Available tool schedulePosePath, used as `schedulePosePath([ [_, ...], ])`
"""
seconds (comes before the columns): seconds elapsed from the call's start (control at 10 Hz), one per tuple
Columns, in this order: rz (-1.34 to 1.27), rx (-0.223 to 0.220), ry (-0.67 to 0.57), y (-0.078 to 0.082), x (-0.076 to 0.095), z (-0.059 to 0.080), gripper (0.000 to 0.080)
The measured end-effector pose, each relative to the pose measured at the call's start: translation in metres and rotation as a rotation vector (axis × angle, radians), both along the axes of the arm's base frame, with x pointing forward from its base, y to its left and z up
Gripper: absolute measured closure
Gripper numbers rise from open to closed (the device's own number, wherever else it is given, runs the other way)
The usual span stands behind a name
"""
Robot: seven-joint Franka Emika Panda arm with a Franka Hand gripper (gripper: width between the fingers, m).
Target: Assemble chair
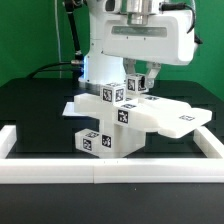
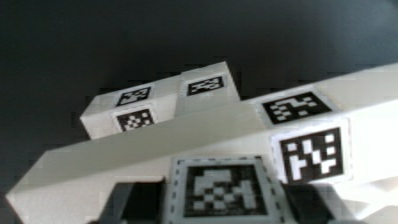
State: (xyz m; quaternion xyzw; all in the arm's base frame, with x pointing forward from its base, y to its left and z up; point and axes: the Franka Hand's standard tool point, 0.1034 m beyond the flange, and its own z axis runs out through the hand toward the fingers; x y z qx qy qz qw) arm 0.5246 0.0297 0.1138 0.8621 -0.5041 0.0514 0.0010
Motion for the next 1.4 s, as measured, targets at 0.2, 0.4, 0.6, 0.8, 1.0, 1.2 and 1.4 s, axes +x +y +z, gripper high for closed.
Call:
schedulePosePath([
  [0.2,-0.114,0.015,-0.007,0.0011,0.0,-0.0001,0.0512],
  [0.4,-0.223,0.029,-0.013,0.002,0.0,-0.0002,0.0512],
  [0.6,-0.341,0.046,-0.019,0.0034,0.0001,-0.0001,0.0512],
  [0.8,-0.347,0.047,-0.02,0.0037,0.0001,-0.0001,0.0512],
  [1.0,-0.298,0.042,-0.018,0.0037,0.0001,-0.0001,0.0274],
  [1.2,-0.174,0.028,-0.008,0.0048,-0.0007,0.0001,0.019],
  [1.4,0.091,0.003,0.0,0.0058,-0.0006,0.0013,0.0157],
])
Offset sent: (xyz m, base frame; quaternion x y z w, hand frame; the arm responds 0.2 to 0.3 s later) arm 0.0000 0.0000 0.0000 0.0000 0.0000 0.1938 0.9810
